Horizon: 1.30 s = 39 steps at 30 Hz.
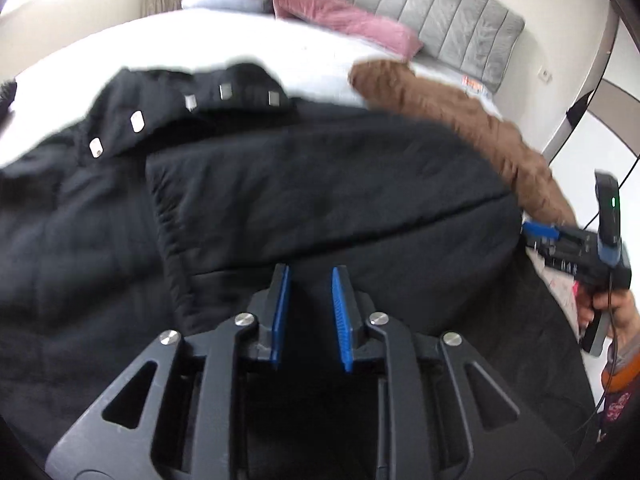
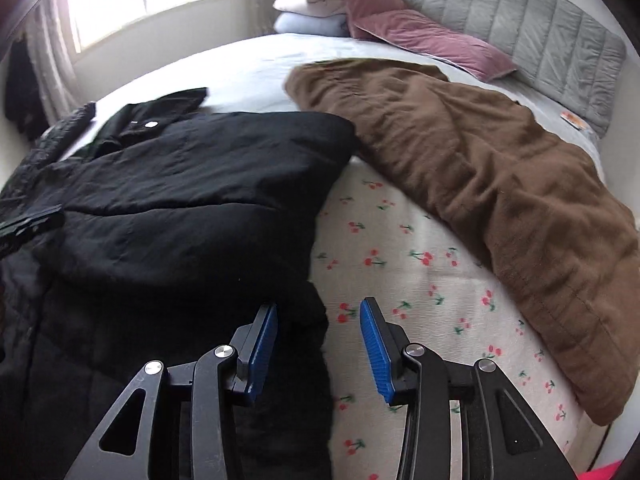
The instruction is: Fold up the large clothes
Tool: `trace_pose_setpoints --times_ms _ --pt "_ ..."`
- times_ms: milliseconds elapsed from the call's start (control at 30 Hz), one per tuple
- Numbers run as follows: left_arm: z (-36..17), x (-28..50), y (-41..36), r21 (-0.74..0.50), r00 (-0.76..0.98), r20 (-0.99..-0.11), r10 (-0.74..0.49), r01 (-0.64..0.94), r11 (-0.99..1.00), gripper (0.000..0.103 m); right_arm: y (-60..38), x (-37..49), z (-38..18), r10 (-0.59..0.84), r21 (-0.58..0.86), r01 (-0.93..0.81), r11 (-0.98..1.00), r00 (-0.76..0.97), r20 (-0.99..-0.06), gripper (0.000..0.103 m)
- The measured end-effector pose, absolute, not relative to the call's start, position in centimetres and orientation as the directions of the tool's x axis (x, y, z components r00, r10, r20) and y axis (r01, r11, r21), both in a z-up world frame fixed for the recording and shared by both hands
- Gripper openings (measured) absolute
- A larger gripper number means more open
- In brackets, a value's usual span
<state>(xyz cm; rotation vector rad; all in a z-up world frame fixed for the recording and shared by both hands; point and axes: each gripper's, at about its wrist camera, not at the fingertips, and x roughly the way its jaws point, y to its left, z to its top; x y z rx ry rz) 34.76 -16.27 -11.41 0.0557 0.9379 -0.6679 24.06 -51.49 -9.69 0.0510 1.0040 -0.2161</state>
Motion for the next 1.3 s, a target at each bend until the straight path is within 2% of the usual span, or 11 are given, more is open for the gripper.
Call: trace_pose_setpoints --times_ms 233,400,567,633,667,767,833,900,967,1100,1300 --pt "-8.8 32.4 -15.4 -0.099 0.505 -0.716 -0.482 0.61 0.786 0.034 -50.6 19.9 -5.9 -0.091 0.005 0.157 0.988 0.599 -0.796 0.043" --pt "-10.5 34.0 -15.0 -0.155 0.468 -0.743 -0.479 0.576 0.803 0.04 -48.1 21.8 -3.7 -0.002 0.096 0.11 0.989 0.668 -0.744 0.043" --pt "-9.0 34.1 -13.5 -0.187 0.453 -0.763 -0.461 0.527 0.829 0.041 -46.9 26.4 -6.5 -0.001 0.117 0.159 0.98 0.596 -0.803 0.043" --pt "-7.0 33.6 -11.8 -0.189 0.475 -0.749 -0.462 0.514 0.836 0.055 -46.5 27.1 -8.2 -0.017 0.092 0.174 0.98 0.539 -0.842 0.042" --pt "-5.8 33.2 -10.5 -0.182 0.497 -0.743 -0.449 0.495 0.85 0.068 -46.2 26.9 -8.4 -0.036 0.069 0.173 0.982 0.537 -0.843 0.042" --pt "-2.6 32.1 -5.8 -0.16 0.55 -0.736 -0.394 0.424 0.891 0.077 -45.0 25.6 -6.5 -0.08 0.035 0.203 0.978 0.528 -0.846 0.044" --pt "-1.2 31.3 -2.1 -0.158 0.581 -0.734 -0.351 0.356 0.921 0.084 -44.4 24.1 -4.7 -0.053 0.079 0.215 0.973 0.548 -0.835 0.047" --pt "-0.5 30.5 1.6 -0.162 0.602 -0.736 -0.309 0.286 0.944 0.09 -43.2 22.4 -2.2 -0.04 0.115 0.233 0.966 0.573 -0.819 0.064" --pt "-0.2 29.8 5.8 -0.163 0.607 -0.754 -0.252 0.198 0.966 0.096 -41.6 20.9 -0.3 -0.039 0.137 0.253 0.958 0.585 -0.81 0.074" --pt "-0.7 29.8 13.5 -0.222 0.549 -0.811 -0.203 0.032 0.974 0.1 -38.3 18.3 2.6 0.036 0.244 0.249 0.937 0.627 -0.778 0.081" --pt "-2.9 29.8 26.1 -0.291 0.572 -0.812 -0.112 -0.232 0.928 0.1 -33.2 17.0 3.0 0.062 0.218 0.169 0.961 0.639 -0.767 0.084"
